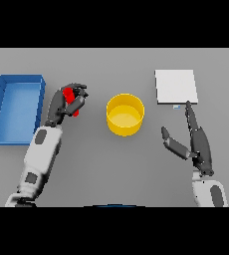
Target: Pick up the red beaker and tilt it to pour out 1 green nut into yellow bowl. Pick up the yellow bowl and place it on the metallic measuring scale.
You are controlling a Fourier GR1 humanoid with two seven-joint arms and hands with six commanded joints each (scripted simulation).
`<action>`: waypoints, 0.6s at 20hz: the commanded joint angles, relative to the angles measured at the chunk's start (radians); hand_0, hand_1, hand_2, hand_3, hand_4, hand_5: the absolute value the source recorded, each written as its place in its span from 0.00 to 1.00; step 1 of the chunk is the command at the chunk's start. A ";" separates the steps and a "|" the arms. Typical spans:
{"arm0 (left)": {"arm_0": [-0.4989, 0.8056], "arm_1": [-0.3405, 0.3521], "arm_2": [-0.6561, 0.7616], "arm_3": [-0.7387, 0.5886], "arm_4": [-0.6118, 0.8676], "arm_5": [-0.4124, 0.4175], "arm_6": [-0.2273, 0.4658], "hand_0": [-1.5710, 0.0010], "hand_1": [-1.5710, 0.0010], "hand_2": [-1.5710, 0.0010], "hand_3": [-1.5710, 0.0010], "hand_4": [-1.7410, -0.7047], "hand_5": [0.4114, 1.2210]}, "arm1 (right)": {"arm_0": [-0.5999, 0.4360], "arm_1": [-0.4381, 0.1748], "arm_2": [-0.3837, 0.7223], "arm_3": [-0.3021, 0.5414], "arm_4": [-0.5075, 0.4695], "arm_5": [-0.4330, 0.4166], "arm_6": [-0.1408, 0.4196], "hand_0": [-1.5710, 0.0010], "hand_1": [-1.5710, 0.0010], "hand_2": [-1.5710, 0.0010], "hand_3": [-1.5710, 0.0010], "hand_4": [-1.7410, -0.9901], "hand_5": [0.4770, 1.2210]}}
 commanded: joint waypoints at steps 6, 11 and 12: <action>0.006 -0.008 -0.032 -0.026 -0.033 -0.012 0.038 0.12 0.12 0.11 0.16 0.23 0.93 | 0.002 -0.003 -0.009 -0.003 -0.015 0.005 0.003 1.00 1.00 1.00 1.00 0.64 0.23; 0.014 -0.019 -0.014 -0.077 0.020 0.028 -0.021 0.04 0.04 0.04 0.05 0.07 0.88 | 0.009 -0.004 -0.009 -0.006 -0.012 0.002 -0.006 1.00 1.00 1.00 1.00 0.64 0.23; 0.005 -0.016 -0.010 -0.086 0.030 0.033 -0.008 0.03 0.03 0.03 0.04 0.06 0.88 | 0.019 -0.002 -0.004 -0.004 -0.007 0.003 -0.017 1.00 1.00 1.00 1.00 0.64 0.23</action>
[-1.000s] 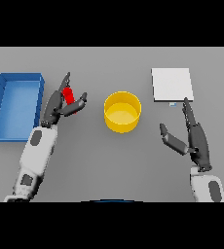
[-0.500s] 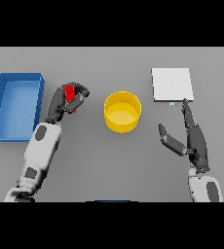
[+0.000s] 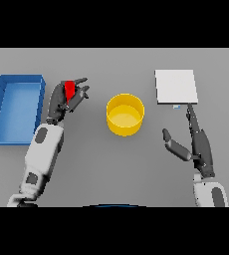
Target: Pick up the red beaker and tilt it to pour out 1 green nut into yellow bowl. Pick up the yellow bowl and place it on the metallic measuring scale.
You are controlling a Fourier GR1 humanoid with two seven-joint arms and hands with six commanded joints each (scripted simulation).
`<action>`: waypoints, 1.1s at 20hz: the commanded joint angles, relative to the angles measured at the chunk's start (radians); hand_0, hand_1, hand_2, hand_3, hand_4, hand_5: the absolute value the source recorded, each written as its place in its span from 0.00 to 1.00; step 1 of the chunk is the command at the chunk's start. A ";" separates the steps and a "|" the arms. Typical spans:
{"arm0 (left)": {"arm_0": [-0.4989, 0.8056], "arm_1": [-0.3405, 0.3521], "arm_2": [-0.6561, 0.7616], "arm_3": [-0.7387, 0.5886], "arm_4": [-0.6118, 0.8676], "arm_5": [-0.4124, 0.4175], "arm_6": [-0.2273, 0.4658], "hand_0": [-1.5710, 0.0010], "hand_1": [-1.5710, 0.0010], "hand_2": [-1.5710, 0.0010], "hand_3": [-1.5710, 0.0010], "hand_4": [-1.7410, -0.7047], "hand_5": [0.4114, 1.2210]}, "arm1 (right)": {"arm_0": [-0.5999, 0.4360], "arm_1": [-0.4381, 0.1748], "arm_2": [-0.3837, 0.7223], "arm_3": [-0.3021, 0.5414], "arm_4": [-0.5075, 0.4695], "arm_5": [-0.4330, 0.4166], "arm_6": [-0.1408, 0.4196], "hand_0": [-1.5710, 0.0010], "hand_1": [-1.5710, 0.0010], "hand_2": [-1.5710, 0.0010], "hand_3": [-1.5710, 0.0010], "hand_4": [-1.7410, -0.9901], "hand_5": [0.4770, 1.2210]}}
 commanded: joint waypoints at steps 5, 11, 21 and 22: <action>-0.007 0.044 -0.083 -0.121 -0.045 0.002 0.078 0.01 0.01 0.01 0.01 0.02 0.87 | -0.017 -0.012 0.000 -0.011 0.005 0.003 0.002 1.00 1.00 1.00 1.00 0.64 0.24; -0.042 0.132 -0.254 -0.184 -0.193 -0.047 0.235 0.00 0.00 0.00 0.01 0.01 0.87 | -0.013 -0.010 0.005 -0.009 0.023 -0.006 0.021 1.00 1.00 1.00 1.00 0.65 0.27; -0.186 0.224 -0.526 -0.122 -0.494 -0.071 0.406 0.00 0.00 0.00 0.00 0.00 0.88 | -0.017 -0.010 0.005 -0.019 0.011 0.007 0.038 1.00 1.00 1.00 1.00 0.65 0.29; -0.204 0.239 -0.561 -0.121 -0.533 -0.083 0.420 0.00 0.00 0.00 0.00 0.00 0.91 | -0.007 -0.004 0.016 -0.026 0.015 0.009 0.030 1.00 1.00 1.00 1.00 0.64 0.29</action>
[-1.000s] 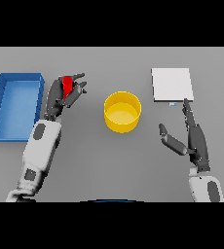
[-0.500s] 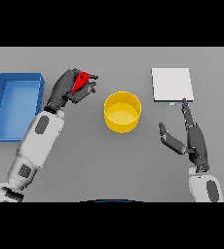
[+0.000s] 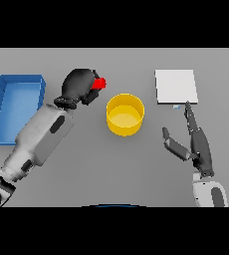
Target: Pick up the red beaker and tilt it to pour out 1 green nut into yellow bowl. Pick up the yellow bowl and place it on the metallic measuring scale.
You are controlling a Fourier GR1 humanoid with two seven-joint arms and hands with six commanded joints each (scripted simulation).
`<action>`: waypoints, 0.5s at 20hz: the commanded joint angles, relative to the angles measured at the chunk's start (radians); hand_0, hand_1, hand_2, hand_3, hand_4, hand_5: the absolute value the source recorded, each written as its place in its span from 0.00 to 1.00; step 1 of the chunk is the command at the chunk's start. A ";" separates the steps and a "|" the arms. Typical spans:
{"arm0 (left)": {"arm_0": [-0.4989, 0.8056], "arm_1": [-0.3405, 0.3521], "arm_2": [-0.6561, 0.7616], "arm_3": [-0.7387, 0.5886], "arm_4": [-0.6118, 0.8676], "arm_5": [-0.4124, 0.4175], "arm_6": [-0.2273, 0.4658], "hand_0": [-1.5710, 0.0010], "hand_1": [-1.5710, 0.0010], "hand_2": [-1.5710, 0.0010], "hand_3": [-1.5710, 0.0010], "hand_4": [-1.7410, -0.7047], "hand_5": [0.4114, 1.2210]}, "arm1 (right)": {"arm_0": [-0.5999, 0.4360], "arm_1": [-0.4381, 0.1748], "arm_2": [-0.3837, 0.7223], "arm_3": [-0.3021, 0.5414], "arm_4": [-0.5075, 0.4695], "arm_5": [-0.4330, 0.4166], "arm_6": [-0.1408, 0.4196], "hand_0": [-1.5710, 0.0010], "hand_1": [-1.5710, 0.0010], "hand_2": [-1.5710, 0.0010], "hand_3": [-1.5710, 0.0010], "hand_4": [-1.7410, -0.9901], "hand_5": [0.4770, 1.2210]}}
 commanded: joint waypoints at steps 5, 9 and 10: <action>-0.103 0.024 -0.114 0.059 -0.114 -0.067 0.004 0.00 0.00 0.00 0.00 0.05 0.97 | 0.007 0.003 0.005 -0.005 0.006 -0.001 0.015 1.00 1.00 1.00 1.00 0.61 0.31; -0.186 0.048 -0.216 0.076 -0.184 -0.177 -0.021 0.00 0.00 0.00 0.11 0.05 0.99 | 0.005 0.014 -0.008 0.007 -0.020 -0.001 -0.005 1.00 1.00 1.00 1.00 0.60 0.29; -0.209 0.041 -0.245 0.096 -0.202 -0.195 -0.037 0.00 0.00 0.00 0.16 0.04 0.99 | 0.005 0.015 -0.010 0.007 -0.025 -0.001 -0.006 1.00 1.00 1.00 1.00 0.60 0.28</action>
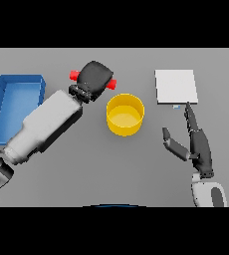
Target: Pick up the red beaker and tilt it to pour out 1 green nut into yellow bowl. Pick up the yellow bowl and place it on the metallic measuring scale.
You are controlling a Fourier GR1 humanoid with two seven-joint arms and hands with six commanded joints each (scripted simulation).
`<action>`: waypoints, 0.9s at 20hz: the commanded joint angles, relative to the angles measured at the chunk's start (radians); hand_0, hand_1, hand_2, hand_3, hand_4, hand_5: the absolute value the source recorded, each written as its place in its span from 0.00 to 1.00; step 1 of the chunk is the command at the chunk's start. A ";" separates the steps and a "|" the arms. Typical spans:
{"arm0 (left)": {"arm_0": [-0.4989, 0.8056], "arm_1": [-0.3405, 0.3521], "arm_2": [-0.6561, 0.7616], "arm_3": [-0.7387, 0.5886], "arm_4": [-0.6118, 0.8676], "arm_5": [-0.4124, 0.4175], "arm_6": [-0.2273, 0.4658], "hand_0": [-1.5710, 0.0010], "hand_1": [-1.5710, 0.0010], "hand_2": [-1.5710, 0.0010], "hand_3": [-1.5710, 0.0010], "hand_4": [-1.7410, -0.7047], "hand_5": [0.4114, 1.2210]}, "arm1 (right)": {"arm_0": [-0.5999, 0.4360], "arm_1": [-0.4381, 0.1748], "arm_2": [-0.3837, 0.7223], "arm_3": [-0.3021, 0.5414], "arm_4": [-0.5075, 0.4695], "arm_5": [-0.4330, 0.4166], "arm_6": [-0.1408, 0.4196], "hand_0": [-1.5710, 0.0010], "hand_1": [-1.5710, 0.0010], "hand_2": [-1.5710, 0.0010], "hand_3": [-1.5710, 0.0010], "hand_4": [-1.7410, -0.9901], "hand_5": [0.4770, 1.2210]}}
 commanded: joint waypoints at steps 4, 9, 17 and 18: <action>-0.066 -0.008 -0.106 0.050 -0.068 -0.050 -0.081 0.00 0.00 0.00 0.10 0.02 1.00 | -0.004 0.017 -0.007 0.009 -0.021 -0.002 0.004 1.00 1.00 1.00 1.00 0.60 0.24; -0.143 -0.027 -0.236 0.107 -0.155 -0.110 -0.121 0.00 0.00 0.00 0.03 0.01 1.00 | -0.002 0.020 -0.010 0.007 -0.020 -0.009 0.005 1.00 1.00 1.00 1.00 0.60 0.21; -0.237 -0.039 -0.386 0.174 -0.252 -0.116 -0.174 0.00 0.00 0.00 0.01 0.00 1.00 | -0.013 0.021 -0.007 0.033 0.013 -0.032 0.005 1.00 1.00 1.00 1.00 0.63 0.15; -0.261 -0.055 -0.402 0.196 -0.261 -0.130 -0.181 0.00 0.00 0.00 0.00 0.00 1.00 | -0.019 0.026 -0.006 0.037 0.016 -0.037 0.007 1.00 1.00 1.00 1.00 0.64 0.15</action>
